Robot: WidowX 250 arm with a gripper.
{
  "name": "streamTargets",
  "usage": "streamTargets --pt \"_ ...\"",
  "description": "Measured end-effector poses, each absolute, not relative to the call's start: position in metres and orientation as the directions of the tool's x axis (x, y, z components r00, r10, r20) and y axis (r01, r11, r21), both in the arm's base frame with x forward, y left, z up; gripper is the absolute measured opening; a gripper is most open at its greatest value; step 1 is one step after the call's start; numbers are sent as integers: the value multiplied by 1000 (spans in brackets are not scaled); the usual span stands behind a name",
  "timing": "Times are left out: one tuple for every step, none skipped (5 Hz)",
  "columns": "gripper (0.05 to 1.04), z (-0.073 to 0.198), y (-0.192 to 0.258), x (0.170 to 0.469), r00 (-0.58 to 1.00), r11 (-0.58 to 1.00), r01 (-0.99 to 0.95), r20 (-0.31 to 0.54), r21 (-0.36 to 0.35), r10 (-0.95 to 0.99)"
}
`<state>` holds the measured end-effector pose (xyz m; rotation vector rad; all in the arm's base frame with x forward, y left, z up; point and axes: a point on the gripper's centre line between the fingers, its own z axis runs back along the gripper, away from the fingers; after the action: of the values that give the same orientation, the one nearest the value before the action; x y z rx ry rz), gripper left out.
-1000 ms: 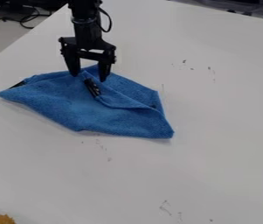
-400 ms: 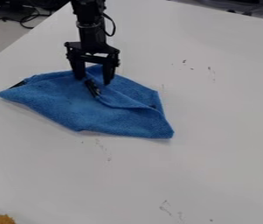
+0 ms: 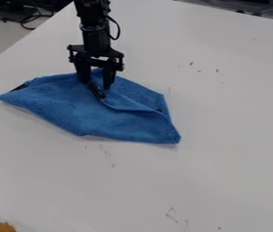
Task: Unfold the cloth from top to bottom
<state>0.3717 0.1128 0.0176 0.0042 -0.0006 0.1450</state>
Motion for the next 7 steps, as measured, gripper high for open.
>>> streamTargets --pt "366 17 112 372 990 990 -141 3 2 141" --pt "153 14 110 372 991 991 -135 -2 -8 135" --pt "59 12 110 374 992 992 -125 -2 -15 125" --pt "52 12 110 374 994 994 -112 -8 -14 112" --pt "52 24 107 379 997 998 -65 -38 19 66" --pt "52 55 103 380 996 993 -19 -86 113 29" --pt "52 103 94 361 994 980 -74 -60 184 87"
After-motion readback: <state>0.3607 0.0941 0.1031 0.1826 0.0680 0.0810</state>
